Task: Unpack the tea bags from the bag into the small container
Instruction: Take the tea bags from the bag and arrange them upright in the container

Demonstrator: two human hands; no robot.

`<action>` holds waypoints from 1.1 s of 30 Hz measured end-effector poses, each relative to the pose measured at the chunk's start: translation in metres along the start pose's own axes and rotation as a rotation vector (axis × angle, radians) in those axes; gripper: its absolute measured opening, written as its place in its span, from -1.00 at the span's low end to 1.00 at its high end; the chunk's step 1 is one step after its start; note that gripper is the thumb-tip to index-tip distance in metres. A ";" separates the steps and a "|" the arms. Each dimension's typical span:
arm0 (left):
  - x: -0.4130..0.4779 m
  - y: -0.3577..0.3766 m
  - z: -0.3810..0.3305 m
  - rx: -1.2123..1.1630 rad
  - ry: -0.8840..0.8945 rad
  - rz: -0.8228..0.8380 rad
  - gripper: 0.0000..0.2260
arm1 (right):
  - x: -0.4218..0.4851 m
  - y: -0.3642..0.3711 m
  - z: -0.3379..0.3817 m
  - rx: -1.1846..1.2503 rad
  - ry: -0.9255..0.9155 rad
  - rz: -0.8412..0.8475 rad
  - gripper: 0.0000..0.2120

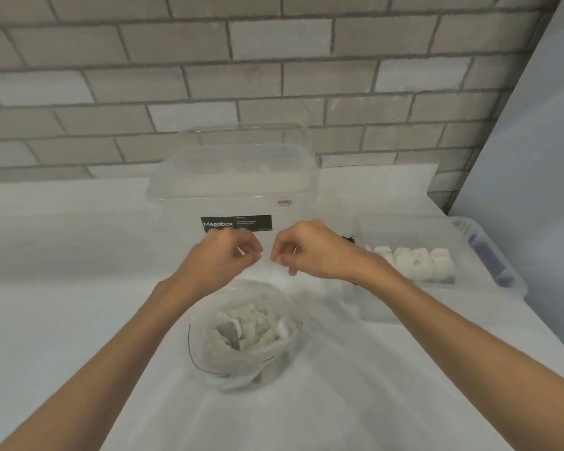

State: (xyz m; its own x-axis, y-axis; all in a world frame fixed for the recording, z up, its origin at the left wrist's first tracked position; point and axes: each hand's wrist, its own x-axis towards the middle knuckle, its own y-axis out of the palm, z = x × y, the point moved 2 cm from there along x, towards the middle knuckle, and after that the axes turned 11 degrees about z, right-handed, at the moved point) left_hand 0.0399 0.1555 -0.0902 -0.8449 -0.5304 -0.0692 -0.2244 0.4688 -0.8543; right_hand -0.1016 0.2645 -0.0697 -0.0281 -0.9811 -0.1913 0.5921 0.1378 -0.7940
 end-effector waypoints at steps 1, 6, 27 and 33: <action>-0.010 -0.001 0.012 -0.003 -0.030 0.016 -0.93 | 0.007 0.014 0.007 0.001 -0.006 0.034 -0.86; -0.044 0.009 0.053 -0.010 -0.104 0.153 -0.88 | 0.036 0.078 0.019 -0.007 0.056 0.152 -0.82; -0.058 0.040 0.063 -0.252 -0.020 0.128 -0.89 | 0.026 0.080 0.043 -0.092 0.116 -0.103 -0.88; -0.064 0.038 0.066 -0.644 -0.037 -0.041 -0.91 | 0.020 0.067 0.038 0.069 0.065 -0.245 -0.86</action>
State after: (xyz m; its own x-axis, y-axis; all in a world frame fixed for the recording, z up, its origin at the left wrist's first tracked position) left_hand 0.1181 0.1606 -0.1526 -0.8145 -0.5758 -0.0704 -0.5127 0.7713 -0.3772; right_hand -0.0321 0.2486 -0.1047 -0.2281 -0.9730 -0.0365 0.6148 -0.1149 -0.7802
